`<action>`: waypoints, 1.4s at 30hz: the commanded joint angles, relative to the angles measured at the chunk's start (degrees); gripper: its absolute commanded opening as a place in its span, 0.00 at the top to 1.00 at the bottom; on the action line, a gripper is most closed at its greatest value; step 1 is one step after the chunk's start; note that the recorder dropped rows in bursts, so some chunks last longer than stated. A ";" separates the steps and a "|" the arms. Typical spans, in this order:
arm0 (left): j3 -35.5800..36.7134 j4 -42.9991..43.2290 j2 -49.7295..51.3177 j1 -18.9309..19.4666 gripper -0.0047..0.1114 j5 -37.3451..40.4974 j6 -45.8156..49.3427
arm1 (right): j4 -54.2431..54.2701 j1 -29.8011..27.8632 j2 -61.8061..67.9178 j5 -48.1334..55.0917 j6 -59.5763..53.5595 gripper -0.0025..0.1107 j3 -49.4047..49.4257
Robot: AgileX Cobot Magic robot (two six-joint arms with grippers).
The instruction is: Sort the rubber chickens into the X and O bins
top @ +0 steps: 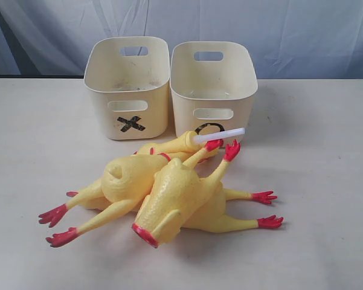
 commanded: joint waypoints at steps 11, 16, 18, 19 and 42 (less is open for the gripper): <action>0.21 -19.69 -0.35 -0.01 0.96 -10.59 -0.62 | 0.08 -0.31 -0.35 -0.43 0.00 0.99 0.13; 0.21 -31.63 -0.35 -0.01 0.96 -13.66 -12.22 | 0.08 -0.31 -0.35 -0.43 0.00 0.99 0.13; 0.21 -35.39 -0.35 -0.01 0.96 -14.63 -16.11 | 0.08 -0.31 -0.35 -0.43 0.00 0.99 0.13; 0.21 -36.79 -0.35 -0.01 0.96 -14.82 -17.44 | 0.08 -0.31 -0.35 -0.43 0.00 0.99 0.13; -15.90 -23.31 5.29 -0.01 0.96 7.43 -7.84 | 0.08 -0.31 -0.35 -0.43 0.00 0.99 0.13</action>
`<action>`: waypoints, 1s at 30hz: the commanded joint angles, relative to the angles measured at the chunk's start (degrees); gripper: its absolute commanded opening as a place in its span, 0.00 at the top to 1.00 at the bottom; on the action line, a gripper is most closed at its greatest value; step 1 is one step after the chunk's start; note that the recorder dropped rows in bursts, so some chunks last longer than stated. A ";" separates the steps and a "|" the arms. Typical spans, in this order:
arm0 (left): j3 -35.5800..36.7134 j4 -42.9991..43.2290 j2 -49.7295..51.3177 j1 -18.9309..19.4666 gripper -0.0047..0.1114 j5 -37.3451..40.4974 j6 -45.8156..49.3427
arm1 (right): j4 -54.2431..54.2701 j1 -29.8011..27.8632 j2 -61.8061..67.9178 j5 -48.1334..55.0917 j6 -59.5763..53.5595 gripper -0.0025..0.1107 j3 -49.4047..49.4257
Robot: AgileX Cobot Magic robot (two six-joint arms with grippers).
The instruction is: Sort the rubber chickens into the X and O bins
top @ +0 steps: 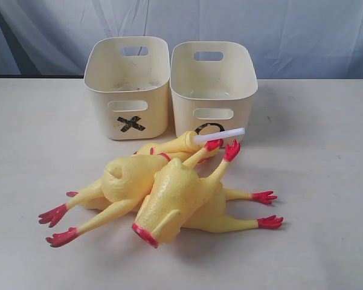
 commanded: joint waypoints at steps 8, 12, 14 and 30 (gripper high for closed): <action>-7.40 -35.32 21.74 -0.01 0.96 24.45 46.38 | 0.08 -0.31 -0.35 -0.43 0.00 0.99 0.13; -7.65 -36.52 30.37 -0.01 0.96 30.22 52.62 | 0.08 -0.31 -0.35 -0.43 0.00 0.99 0.13; -7.70 -36.52 34.33 -0.01 0.96 32.40 56.31 | 0.08 -0.31 -0.35 -0.43 0.00 0.99 0.13; -14.55 -37.54 47.24 -0.22 0.96 46.60 68.95 | 0.08 -0.31 -0.35 -0.43 0.00 0.99 0.13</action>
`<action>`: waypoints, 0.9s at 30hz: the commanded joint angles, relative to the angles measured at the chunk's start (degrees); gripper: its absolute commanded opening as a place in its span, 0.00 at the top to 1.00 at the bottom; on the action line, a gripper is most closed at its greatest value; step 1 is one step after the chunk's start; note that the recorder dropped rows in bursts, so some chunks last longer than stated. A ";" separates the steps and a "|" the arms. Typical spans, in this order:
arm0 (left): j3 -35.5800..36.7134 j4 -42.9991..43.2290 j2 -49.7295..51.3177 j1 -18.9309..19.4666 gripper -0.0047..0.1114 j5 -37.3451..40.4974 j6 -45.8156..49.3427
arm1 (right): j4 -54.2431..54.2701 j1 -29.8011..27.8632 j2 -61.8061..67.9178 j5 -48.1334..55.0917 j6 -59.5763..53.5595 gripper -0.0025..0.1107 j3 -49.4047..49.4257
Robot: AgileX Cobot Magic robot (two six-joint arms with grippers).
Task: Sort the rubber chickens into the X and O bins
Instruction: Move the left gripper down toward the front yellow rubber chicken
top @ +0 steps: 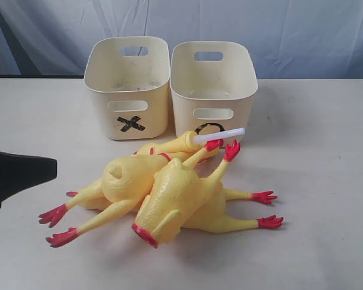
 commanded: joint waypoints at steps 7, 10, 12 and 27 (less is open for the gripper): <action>-0.40 -9.38 1.06 -0.22 0.96 13.56 9.51 | -0.03 -0.31 -0.35 -0.43 0.00 0.99 0.13; 0.93 -21.82 1.06 -0.22 0.96 15.14 11.74 | -0.03 -0.31 -0.35 -0.43 0.00 0.99 0.13; 1.22 -27.88 1.06 -0.22 0.96 15.53 11.63 | -0.03 -0.31 -0.35 -0.43 0.00 0.99 0.13; -0.64 -5.17 1.06 -0.22 0.96 9.47 -1.06 | -0.03 -0.31 -0.35 -0.43 0.00 0.99 0.13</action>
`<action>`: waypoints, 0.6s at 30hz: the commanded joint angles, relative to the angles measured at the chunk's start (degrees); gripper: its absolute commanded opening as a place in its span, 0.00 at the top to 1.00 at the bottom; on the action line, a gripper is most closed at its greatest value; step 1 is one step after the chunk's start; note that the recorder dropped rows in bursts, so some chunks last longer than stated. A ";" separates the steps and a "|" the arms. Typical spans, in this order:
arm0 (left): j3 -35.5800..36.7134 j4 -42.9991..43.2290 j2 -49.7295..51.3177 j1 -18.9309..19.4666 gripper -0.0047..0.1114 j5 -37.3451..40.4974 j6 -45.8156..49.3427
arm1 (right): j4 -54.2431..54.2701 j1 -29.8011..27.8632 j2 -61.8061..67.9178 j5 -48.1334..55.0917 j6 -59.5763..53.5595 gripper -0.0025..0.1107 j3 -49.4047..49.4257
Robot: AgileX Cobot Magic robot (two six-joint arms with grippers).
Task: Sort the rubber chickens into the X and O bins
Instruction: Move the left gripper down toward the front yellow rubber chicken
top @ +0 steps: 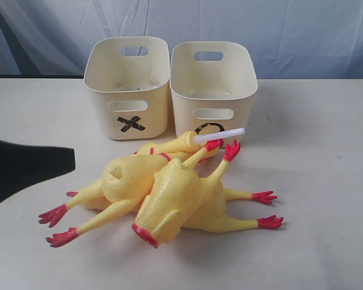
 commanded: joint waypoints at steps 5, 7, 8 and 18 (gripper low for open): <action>-3.73 18.17 -0.06 -0.22 0.96 -0.72 -11.92 | -0.03 -0.31 -0.35 -0.43 0.00 0.99 0.13; -4.53 20.99 -0.28 -0.22 0.96 -0.72 -14.67 | -0.03 -0.31 -0.35 -0.43 0.00 0.99 0.13; -4.83 22.07 -0.39 -0.22 0.96 -0.72 -15.69 | -0.03 -0.31 -0.35 -0.43 0.00 0.99 0.13; -5.86 31.28 -0.75 -7.55 0.96 1.85 -26.41 | -0.03 -0.31 -0.35 -0.43 0.00 0.99 0.13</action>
